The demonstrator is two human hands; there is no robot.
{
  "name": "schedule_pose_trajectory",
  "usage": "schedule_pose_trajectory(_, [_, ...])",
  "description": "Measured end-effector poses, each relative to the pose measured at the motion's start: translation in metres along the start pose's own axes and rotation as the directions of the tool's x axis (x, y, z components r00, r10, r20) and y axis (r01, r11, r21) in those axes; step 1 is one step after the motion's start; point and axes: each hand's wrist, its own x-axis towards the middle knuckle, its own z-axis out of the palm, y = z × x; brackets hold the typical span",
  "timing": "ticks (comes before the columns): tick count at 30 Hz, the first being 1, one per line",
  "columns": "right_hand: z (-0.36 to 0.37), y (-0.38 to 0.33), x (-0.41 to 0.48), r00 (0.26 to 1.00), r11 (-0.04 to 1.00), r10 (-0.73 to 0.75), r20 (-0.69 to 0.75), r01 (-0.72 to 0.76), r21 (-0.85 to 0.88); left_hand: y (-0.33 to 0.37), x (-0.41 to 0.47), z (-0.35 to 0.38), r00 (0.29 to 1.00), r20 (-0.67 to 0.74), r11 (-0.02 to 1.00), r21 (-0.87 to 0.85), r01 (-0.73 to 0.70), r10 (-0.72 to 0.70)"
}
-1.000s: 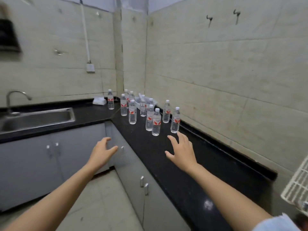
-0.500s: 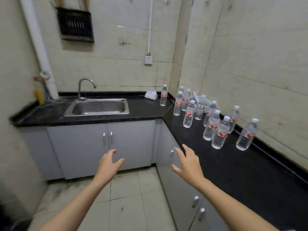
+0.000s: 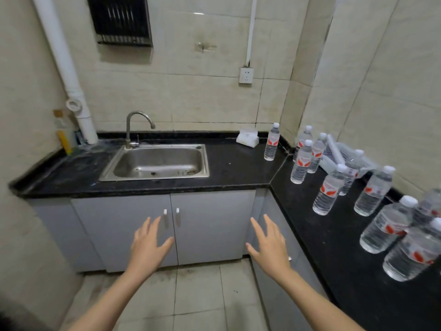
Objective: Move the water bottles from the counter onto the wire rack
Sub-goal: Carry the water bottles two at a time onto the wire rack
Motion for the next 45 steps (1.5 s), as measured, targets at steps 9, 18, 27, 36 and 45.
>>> schedule_pose_trajectory(9, [0.052, 0.023, 0.133, 0.988, 0.988, 0.147, -0.052, -0.144, 0.050, -0.011, 0.173, 0.050, 0.995, 0.103, 0.994, -0.105, 0.014, -0.004])
schedule_pose_trajectory(18, [0.044, 0.035, 0.233, 0.877, 0.875, 0.479, -0.030, -0.474, 0.098, 0.047, 0.354, 0.086, 0.948, 0.231, 0.971, -0.151, -0.186, 0.217])
schedule_pose_trajectory(27, [0.048, 0.097, 0.256, 0.743, 0.742, 0.668, -0.034, -0.664, 0.092, 0.117, 0.390, 0.181, 0.843, 0.452, 0.953, -0.209, -0.217, 0.291])
schedule_pose_trajectory(36, [0.061, 0.189, 0.334, 0.663, 0.646, 0.748, -0.037, -0.713, 0.273, 0.186, 0.444, 0.236, 0.868, 0.439, 0.966, -0.209, -0.152, 0.231])
schedule_pose_trajectory(45, [0.067, 0.252, 0.382, 0.583, 0.541, 0.808, -0.085, -0.678, 0.498, 0.233, 0.468, 0.304, 0.865, 0.474, 0.965, -0.258, -0.042, 0.164])
